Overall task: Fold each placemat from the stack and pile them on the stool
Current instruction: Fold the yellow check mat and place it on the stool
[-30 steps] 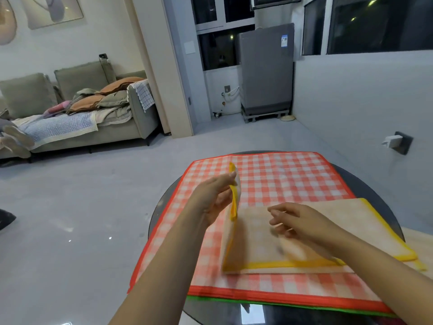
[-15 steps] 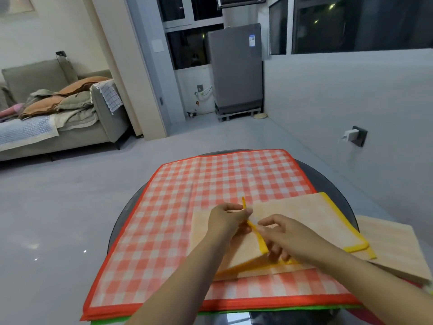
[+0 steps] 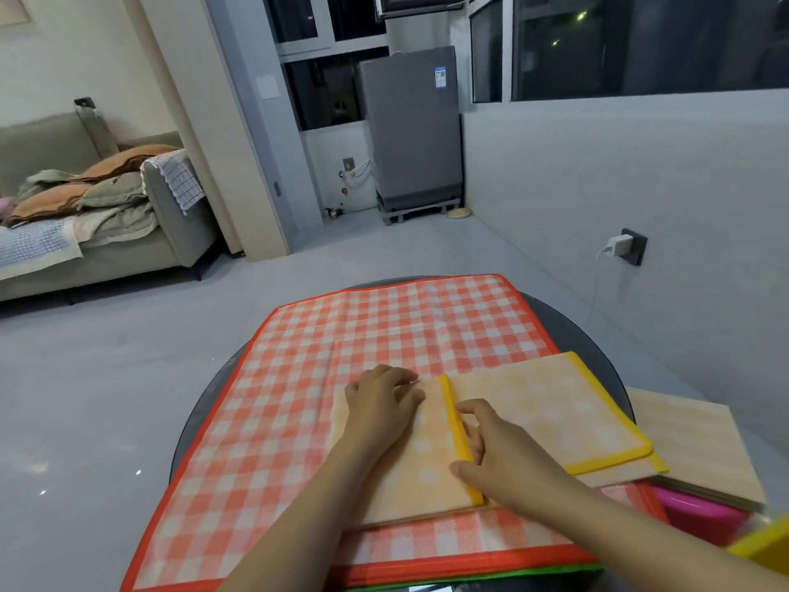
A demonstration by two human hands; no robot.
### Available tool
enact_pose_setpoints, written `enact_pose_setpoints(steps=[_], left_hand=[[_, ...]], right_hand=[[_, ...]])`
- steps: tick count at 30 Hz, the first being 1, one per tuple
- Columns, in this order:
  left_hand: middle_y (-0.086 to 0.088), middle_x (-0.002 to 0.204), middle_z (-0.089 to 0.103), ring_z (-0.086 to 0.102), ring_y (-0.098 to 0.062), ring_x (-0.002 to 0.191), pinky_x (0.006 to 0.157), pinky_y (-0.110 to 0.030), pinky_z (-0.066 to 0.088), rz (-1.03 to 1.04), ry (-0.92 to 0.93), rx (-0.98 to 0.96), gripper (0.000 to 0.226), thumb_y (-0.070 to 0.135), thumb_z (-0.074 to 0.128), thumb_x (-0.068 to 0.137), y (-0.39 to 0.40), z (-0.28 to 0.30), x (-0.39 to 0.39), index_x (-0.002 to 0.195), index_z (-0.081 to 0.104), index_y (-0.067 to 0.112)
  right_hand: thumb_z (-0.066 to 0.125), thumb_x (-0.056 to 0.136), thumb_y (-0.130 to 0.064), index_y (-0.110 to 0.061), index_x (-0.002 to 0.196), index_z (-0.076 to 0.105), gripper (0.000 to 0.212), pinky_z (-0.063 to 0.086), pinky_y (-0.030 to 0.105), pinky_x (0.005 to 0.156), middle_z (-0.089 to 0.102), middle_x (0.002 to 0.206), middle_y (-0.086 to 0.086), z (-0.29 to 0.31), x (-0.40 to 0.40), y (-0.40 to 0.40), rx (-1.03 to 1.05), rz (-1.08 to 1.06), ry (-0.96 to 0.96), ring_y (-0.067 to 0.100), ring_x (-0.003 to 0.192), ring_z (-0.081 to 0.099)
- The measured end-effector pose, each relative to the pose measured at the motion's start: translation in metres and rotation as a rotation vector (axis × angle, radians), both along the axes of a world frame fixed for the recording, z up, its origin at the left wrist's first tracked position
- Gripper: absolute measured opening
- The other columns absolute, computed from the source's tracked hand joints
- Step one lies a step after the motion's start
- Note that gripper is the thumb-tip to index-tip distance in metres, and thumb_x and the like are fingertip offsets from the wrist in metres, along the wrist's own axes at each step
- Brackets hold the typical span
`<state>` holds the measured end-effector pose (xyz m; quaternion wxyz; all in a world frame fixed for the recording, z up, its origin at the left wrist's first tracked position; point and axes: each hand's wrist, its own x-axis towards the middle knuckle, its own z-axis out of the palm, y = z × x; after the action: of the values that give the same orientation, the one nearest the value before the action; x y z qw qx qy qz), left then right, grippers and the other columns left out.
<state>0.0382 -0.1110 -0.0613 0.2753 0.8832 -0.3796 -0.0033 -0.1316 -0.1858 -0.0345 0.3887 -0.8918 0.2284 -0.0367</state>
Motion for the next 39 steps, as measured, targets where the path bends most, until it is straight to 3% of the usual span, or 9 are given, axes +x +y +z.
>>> enact_pose_setpoints(steps=[5, 10, 15, 22, 24, 26, 30, 37, 39], left_hand=[[0.006, 0.112, 0.057, 0.046, -0.015, 0.112, 0.093, -0.033, 0.022, 0.009, 0.043, 0.081, 0.024, 0.038, 0.058, 0.089, -0.002, 0.007, 0.002, 0.111, 0.063, 0.029], [0.014, 0.078, 0.057, 0.055, -0.012, 0.091, 0.091, -0.033, 0.03, 0.111, 0.151, 0.089, 0.01, 0.032, 0.068, 0.082, 0.01, 0.023, 0.005, 0.087, 0.062, 0.026], [0.013, 0.066, 0.055, 0.05, -0.008, 0.069, 0.09, -0.038, 0.036, 0.208, 0.23, 0.215, 0.022, 0.037, 0.07, 0.081, 0.038, 0.033, 0.006, 0.072, 0.055, 0.024], [0.009, 0.059, 0.053, 0.052, -0.012, 0.068, 0.092, -0.038, 0.028, 0.204, 0.236, 0.418, 0.037, 0.044, 0.066, 0.083, 0.073, 0.041, 0.002, 0.06, 0.046, 0.022], [0.008, 0.066, 0.055, 0.054, -0.014, 0.074, 0.099, -0.041, 0.029, 0.205, 0.2, 0.457, 0.033, 0.048, 0.064, 0.083, 0.08, 0.041, 0.0, 0.068, 0.05, 0.022], [0.002, 0.102, 0.06, 0.055, -0.018, 0.098, 0.101, -0.039, 0.034, 0.218, 0.103, 0.459, 0.037, 0.051, 0.063, 0.082, 0.086, 0.038, -0.004, 0.103, 0.055, 0.021], [0.001, 0.153, 0.019, 0.024, -0.02, 0.138, 0.114, -0.036, 0.023, -0.01, -0.084, 0.235, 0.056, 0.041, 0.047, 0.094, 0.093, 0.025, -0.027, 0.145, 0.027, 0.03], [0.005, 0.158, -0.014, -0.019, -0.016, 0.144, 0.117, -0.035, -0.013, -0.181, -0.117, 0.401, 0.056, 0.046, 0.015, 0.1, 0.084, -0.009, -0.045, 0.151, -0.001, 0.03], [0.002, 0.157, -0.017, -0.022, -0.017, 0.144, 0.116, -0.034, -0.014, -0.136, -0.093, 0.423, 0.058, 0.046, 0.015, 0.1, 0.085, -0.011, -0.044, 0.151, -0.004, 0.027]], right_hand=[[0.06, 0.087, -0.024, -0.025, 0.142, 0.019, 0.069, 0.038, 0.02, 0.059, 0.033, 0.073, -0.016, -0.006, 0.001, -0.001, -0.04, 0.022, 0.011, 0.004, 0.066, 0.045], [0.058, 0.083, -0.019, -0.031, 0.142, 0.018, 0.072, 0.037, 0.02, 0.057, 0.043, 0.076, -0.013, -0.008, 0.008, -0.01, -0.111, 0.017, 0.046, 0.007, 0.069, 0.047], [0.053, 0.083, -0.014, -0.038, 0.135, 0.029, 0.063, 0.038, 0.026, 0.073, 0.05, 0.098, 0.001, -0.015, 0.027, -0.035, -0.156, -0.072, 0.031, 0.025, 0.102, 0.048], [0.056, 0.09, -0.015, -0.038, 0.122, 0.05, 0.04, 0.03, 0.026, 0.087, 0.046, 0.097, -0.012, -0.01, 0.05, -0.034, -0.143, -0.026, -0.102, 0.018, 0.105, 0.036], [0.055, 0.091, -0.017, -0.037, 0.12, 0.053, 0.035, 0.027, 0.026, 0.087, 0.05, 0.095, -0.015, -0.01, 0.055, -0.027, -0.25, 0.016, -0.131, 0.015, 0.109, 0.037], [0.053, 0.093, -0.021, -0.034, 0.121, 0.055, 0.031, 0.026, 0.027, 0.091, 0.055, 0.102, -0.015, -0.01, 0.056, -0.023, -0.361, 0.032, -0.153, 0.013, 0.111, 0.038], [0.04, 0.099, -0.028, -0.032, 0.13, 0.05, 0.034, 0.023, 0.026, 0.102, 0.051, 0.13, -0.013, -0.008, 0.044, -0.01, -0.545, 0.071, -0.165, 0.011, 0.124, 0.037], [-0.019, 0.072, -0.07, -0.031, 0.15, 0.001, 0.088, -0.012, 0.023, 0.109, -0.007, 0.158, -0.01, -0.028, 0.024, 0.016, -0.6, 0.257, 0.102, 0.008, 0.145, -0.01], [-0.003, 0.09, -0.06, -0.031, 0.149, -0.005, 0.066, -0.016, 0.022, 0.108, -0.012, 0.157, -0.01, -0.031, 0.024, 0.016, -0.609, 0.25, 0.138, 0.004, 0.142, -0.015]])
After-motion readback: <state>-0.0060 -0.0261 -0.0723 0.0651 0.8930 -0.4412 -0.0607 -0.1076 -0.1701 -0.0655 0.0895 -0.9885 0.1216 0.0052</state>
